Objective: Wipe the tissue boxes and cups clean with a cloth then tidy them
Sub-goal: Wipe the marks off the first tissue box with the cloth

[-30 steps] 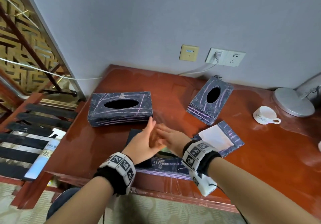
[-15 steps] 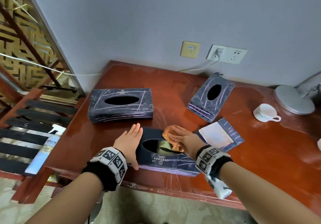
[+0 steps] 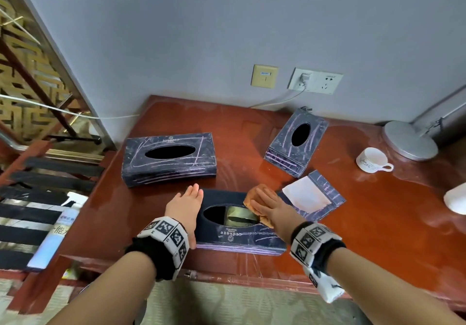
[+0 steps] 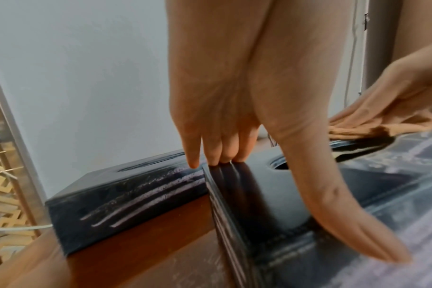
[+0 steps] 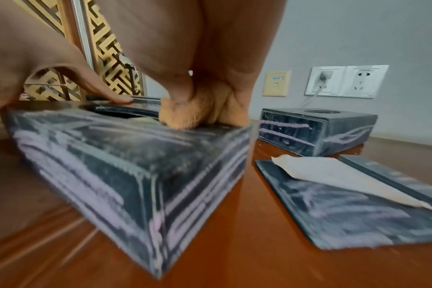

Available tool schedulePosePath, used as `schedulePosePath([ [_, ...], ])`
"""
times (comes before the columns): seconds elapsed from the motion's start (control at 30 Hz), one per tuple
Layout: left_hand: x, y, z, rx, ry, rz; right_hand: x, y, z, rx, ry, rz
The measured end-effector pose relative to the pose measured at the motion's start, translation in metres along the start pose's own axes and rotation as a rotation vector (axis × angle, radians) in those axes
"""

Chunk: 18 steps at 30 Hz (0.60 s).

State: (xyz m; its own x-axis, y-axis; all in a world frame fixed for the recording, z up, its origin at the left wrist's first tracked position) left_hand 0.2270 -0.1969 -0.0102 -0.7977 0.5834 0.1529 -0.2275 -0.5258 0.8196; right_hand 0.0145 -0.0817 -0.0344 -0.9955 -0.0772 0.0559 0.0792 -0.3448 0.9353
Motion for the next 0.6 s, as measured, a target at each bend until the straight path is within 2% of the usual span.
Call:
schedulePosePath([
  [0.1,-0.002,0.001,0.003,-0.031,-0.016,-0.017,0.015,-0.01,0.027,-0.031,-0.032,0.006],
  [0.17,-0.001,0.002,0.005,-0.012,-0.023,-0.033,0.022,0.008,0.035,-0.06,-0.072,0.005],
  [0.3,-0.003,0.0,0.003,0.021,-0.049,-0.029,0.017,0.023,0.017,0.128,-0.173,-0.229],
  [0.4,-0.007,0.0,0.002,0.005,-0.067,-0.009,-0.001,-0.008,0.01,0.28,-0.16,-0.217],
  [0.47,-0.01,-0.001,0.001,-0.002,-0.081,-0.016,-0.011,-0.027,0.021,0.261,-0.175,-0.22],
  [0.6,-0.008,0.001,0.002,0.007,-0.089,-0.031,-0.021,-0.042,0.058,0.339,-0.087,-0.183],
])
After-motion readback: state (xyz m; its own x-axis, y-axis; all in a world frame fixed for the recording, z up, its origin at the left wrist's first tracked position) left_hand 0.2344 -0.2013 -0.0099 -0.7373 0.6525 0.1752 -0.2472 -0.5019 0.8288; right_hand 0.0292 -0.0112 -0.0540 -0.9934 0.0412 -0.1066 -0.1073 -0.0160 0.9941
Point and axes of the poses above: each hand's wrist, its own z-axis away from the middle knuckle, its own y-axis out of the back of the hand, x = y × z, the point moved 1 cm from there along -z, towards the middle knuckle, and after that the axes turned 11 degrees about z, right-handed, at the moved point
